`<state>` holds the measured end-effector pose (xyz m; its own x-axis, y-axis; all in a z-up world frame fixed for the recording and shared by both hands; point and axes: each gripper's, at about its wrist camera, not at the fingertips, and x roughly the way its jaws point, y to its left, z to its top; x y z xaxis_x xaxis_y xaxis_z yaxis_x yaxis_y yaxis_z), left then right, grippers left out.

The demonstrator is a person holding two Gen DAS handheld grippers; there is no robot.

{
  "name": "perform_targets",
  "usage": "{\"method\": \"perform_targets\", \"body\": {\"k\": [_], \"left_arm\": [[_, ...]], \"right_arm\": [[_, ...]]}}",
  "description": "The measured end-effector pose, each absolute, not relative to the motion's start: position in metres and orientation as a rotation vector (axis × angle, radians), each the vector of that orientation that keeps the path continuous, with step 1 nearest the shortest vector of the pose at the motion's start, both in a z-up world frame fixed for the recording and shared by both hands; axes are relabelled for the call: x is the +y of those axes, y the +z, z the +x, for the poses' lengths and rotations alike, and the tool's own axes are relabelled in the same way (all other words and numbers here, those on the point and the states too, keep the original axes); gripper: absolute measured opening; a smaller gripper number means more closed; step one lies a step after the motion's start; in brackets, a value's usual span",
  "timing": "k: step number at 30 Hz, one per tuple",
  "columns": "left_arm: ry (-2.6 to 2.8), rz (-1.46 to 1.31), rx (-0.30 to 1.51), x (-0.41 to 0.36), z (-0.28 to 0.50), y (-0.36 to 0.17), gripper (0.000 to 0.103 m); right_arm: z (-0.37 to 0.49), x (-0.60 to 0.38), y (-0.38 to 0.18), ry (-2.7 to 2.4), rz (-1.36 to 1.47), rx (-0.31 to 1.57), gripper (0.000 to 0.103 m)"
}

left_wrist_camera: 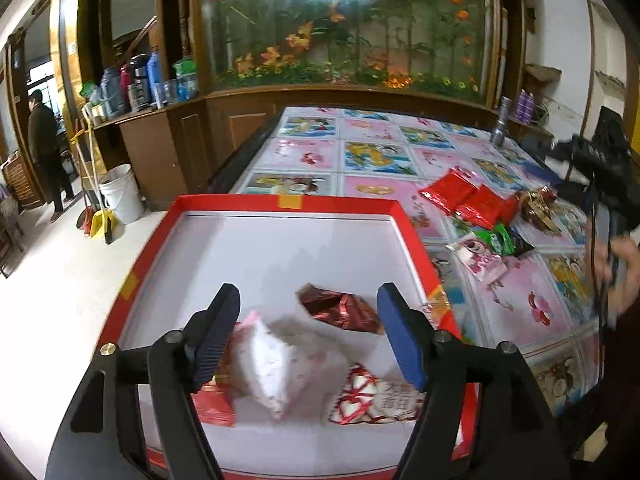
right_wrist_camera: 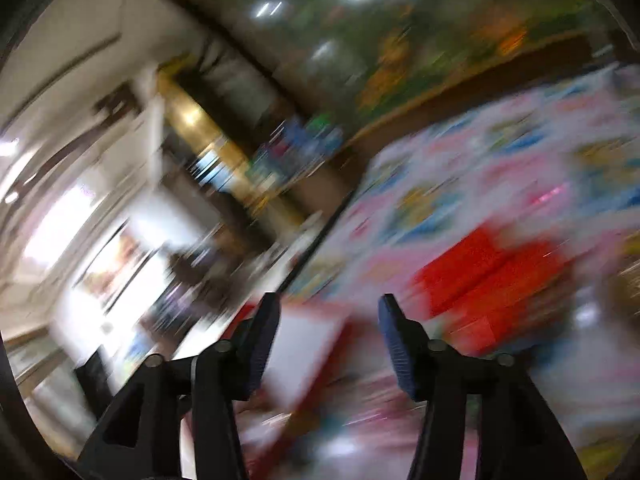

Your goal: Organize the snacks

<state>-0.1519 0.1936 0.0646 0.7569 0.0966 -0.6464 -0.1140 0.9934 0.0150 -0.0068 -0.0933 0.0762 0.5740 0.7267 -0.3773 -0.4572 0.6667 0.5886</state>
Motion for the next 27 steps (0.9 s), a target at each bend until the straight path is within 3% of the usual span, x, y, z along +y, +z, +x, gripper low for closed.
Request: {"method": "perform_targets", "body": {"k": [4, 10, 19, 23, 27], "left_arm": [[0.082, -0.028, 0.731, 0.179, -0.143, 0.062, 0.071], [0.005, 0.003, 0.737, 0.144, -0.122, 0.078, 0.071], [-0.07, 0.166, 0.753, 0.08, -0.08, 0.088, 0.076], [-0.078, 0.202, 0.86, 0.067, -0.06, 0.069, 0.076], [-0.093, 0.243, 0.922, 0.057, -0.052, 0.054, 0.076]], "right_arm": [[0.023, -0.165, 0.082, 0.385, 0.392, 0.556, 0.062], [0.069, -0.207, 0.069, 0.157, 0.345, 0.585, 0.062], [0.088, -0.153, 0.027, 0.233, 0.049, 0.8, 0.062], [0.069, -0.123, 0.031, 0.323, -0.128, 0.856, 0.062], [0.038, -0.116, 0.05, 0.557, -0.127, 0.906, 0.061]]}}
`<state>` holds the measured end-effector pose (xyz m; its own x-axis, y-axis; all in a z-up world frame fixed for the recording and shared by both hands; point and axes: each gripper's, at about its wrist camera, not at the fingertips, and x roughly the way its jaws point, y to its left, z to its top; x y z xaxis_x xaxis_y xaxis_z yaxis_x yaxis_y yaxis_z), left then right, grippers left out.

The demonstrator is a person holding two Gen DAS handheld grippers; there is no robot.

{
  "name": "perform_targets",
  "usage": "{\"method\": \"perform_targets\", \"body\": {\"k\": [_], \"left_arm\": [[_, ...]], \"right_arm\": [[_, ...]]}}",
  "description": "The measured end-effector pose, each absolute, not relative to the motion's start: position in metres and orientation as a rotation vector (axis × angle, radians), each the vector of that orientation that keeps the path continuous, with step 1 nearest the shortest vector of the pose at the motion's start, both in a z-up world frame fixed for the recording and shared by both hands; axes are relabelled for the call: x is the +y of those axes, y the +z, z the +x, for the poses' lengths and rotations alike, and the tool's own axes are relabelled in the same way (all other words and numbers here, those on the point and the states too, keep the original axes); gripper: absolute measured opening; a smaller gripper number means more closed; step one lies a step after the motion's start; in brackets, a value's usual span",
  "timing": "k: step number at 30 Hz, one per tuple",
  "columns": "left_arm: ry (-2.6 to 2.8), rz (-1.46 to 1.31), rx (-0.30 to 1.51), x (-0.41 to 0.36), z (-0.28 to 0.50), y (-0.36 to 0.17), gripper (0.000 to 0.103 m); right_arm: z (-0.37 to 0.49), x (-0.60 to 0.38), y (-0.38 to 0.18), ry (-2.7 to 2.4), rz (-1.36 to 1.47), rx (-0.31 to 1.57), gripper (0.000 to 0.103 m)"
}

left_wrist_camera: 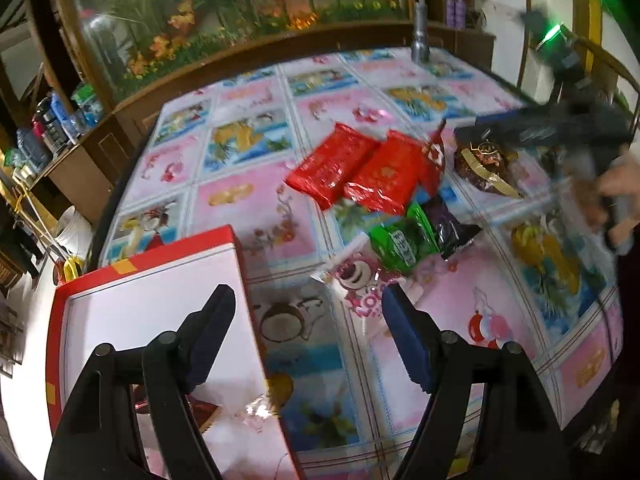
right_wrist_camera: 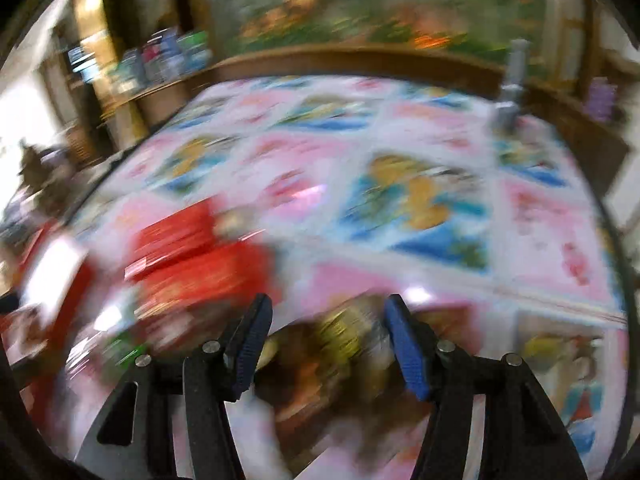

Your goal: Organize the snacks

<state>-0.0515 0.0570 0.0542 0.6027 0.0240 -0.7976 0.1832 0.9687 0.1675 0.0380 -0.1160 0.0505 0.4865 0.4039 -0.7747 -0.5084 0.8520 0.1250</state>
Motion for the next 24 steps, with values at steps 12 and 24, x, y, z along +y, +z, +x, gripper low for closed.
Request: {"method": "perform_targets", "body": {"k": [12, 24], "left_arm": [[-0.15, 0.312, 0.991, 0.018, -0.011, 0.027, 0.076], [-0.246, 0.29, 0.981, 0.011, -0.021, 0.019, 0.039]], "right_arm": [[0.052, -0.204, 0.071, 0.525, 0.367, 0.955, 0.076], [0.039, -0.166, 0.055, 0.758, 0.311, 1.194, 0.074]]}}
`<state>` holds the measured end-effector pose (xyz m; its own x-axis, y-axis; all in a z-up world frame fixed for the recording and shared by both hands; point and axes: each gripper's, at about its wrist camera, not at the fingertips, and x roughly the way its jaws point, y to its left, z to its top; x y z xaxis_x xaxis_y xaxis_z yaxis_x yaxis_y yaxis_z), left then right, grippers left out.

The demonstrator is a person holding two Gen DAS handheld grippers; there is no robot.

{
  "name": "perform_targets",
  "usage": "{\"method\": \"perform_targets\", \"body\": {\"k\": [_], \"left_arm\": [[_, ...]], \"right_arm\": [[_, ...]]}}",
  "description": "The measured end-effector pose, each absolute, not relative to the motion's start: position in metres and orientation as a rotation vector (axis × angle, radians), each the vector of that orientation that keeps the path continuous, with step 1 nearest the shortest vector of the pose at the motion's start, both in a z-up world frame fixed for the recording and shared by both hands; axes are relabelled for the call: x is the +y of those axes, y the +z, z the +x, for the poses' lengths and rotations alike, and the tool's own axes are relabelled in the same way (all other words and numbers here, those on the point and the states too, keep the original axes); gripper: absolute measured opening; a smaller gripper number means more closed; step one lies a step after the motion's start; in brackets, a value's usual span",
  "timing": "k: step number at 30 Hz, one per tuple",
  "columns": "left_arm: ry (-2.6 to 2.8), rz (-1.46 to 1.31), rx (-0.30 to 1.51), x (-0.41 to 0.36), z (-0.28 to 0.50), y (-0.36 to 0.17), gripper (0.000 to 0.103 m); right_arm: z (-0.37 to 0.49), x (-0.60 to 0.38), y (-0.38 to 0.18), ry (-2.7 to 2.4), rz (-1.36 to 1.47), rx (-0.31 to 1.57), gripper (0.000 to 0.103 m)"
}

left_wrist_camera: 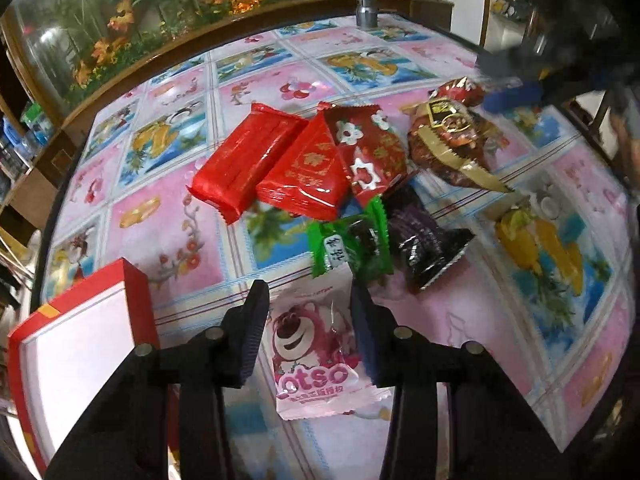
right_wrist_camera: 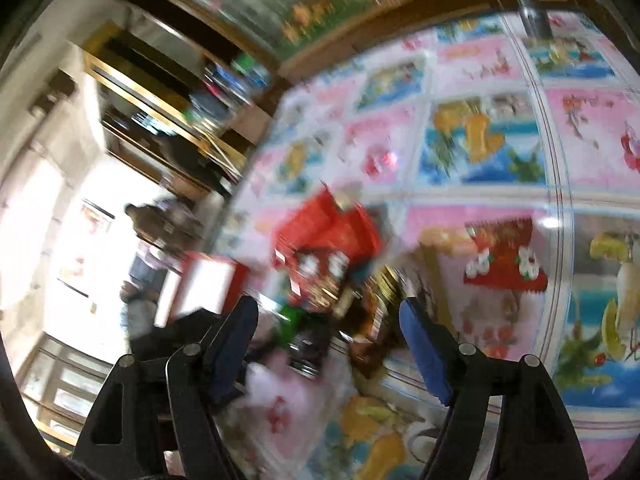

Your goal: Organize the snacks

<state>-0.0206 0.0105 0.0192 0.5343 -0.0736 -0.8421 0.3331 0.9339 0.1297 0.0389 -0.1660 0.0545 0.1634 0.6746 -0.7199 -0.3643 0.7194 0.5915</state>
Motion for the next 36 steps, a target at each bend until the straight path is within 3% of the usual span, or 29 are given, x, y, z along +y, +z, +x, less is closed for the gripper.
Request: {"method": "perform_targets", "body": {"k": [13, 23, 25, 27, 31, 33, 36], "left_arm": [[-0.298, 0.129, 0.963, 0.016, -0.045, 0.028, 0.032], [-0.289, 0.097, 0.964, 0.018, -0.064, 0.025, 0.032], [-0.273, 0.09, 0.975, 0.021, -0.065, 0.024, 0.037], [-0.255, 0.077, 0.986, 0.024, -0.066, 0.022, 0.049], [-0.227, 0.063, 0.985, 0.03, -0.074, 0.026, 0.054], [-0.213, 0.076, 0.979, 0.029, -0.079, 0.028, 0.07], [-0.214, 0.103, 0.982, 0.025, -0.083, 0.025, 0.071]], "right_arm": [[0.044, -0.153, 0.022, 0.501, 0.107, 1.258, 0.074], [0.036, -0.125, 0.021, 0.442, -0.075, 1.142, 0.073], [0.032, -0.119, 0.021, 0.451, -0.111, 1.127, 0.07], [0.028, -0.116, 0.022, 0.473, -0.134, 1.117, 0.065], [0.027, -0.115, 0.021, 0.481, -0.14, 1.116, 0.065], [0.027, -0.113, 0.021, 0.48, -0.142, 1.114, 0.065], [0.026, -0.113, 0.021, 0.477, -0.144, 1.111, 0.067]]}}
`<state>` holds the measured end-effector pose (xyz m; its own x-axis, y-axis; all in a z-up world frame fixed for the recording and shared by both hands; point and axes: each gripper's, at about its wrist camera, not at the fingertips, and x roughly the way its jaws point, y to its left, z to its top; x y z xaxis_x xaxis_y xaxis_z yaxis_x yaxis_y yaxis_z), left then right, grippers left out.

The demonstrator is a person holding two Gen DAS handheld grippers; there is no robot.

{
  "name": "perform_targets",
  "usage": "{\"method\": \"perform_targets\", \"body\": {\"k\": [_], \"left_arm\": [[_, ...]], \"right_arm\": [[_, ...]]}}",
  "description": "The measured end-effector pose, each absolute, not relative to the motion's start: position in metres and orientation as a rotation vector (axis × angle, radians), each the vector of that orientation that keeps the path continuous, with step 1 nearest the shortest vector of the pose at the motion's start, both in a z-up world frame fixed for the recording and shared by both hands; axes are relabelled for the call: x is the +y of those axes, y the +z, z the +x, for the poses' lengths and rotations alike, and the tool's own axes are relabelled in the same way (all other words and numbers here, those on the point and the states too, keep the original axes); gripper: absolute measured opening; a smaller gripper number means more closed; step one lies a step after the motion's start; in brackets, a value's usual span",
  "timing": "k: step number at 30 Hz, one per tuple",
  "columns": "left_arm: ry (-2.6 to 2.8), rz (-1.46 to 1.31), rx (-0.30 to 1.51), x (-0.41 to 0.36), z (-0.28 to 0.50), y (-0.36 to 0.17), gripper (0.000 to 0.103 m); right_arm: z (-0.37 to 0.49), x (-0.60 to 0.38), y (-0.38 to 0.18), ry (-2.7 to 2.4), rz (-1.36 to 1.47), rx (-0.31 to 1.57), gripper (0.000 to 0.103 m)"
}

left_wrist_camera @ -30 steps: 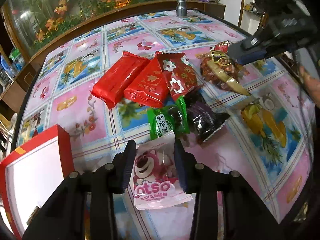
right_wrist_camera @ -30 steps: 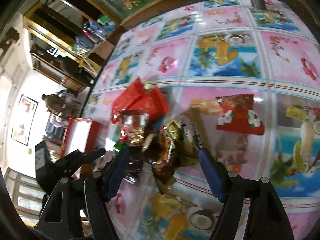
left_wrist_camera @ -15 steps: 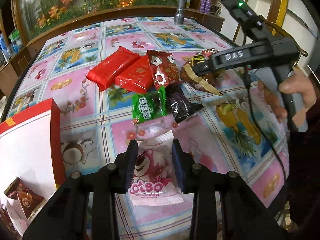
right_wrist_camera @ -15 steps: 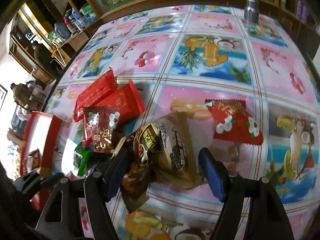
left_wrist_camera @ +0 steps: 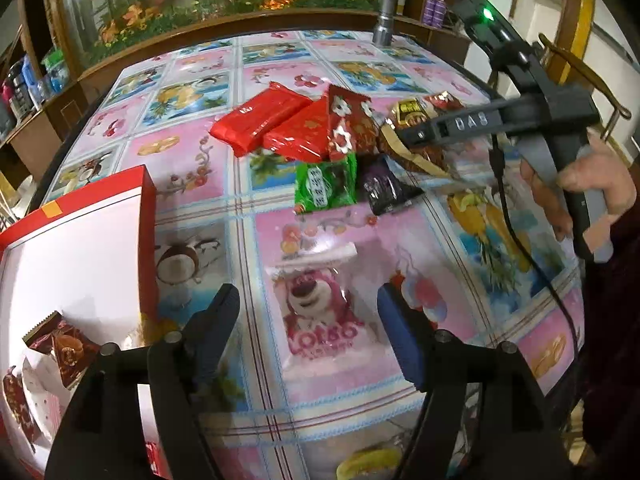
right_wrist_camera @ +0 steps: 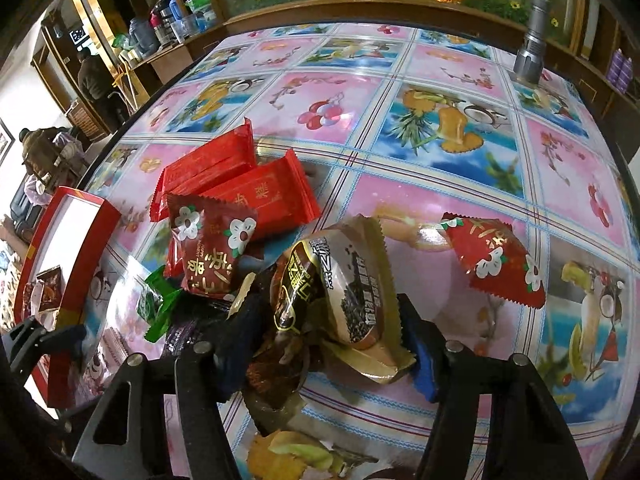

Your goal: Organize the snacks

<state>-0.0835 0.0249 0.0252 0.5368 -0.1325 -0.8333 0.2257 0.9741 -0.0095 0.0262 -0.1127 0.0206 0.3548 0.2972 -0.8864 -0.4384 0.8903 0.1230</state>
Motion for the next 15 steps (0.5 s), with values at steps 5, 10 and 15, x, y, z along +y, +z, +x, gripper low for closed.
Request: {"method": "perform_targets", "body": {"k": [5, 10, 15], "left_arm": [[-0.205, 0.092, 0.987, 0.024, -0.082, 0.019, 0.071], [-0.205, 0.091, 0.991, 0.024, -0.082, 0.013, 0.058], [-0.229, 0.1, 0.979, 0.018, -0.085, 0.014, 0.039]], "right_arm": [[0.026, -0.113, 0.021, 0.477, -0.145, 1.11, 0.067], [0.025, -0.112, 0.021, 0.477, -0.146, 1.11, 0.067], [0.024, -0.115, 0.021, 0.491, -0.142, 1.099, 0.067]]}}
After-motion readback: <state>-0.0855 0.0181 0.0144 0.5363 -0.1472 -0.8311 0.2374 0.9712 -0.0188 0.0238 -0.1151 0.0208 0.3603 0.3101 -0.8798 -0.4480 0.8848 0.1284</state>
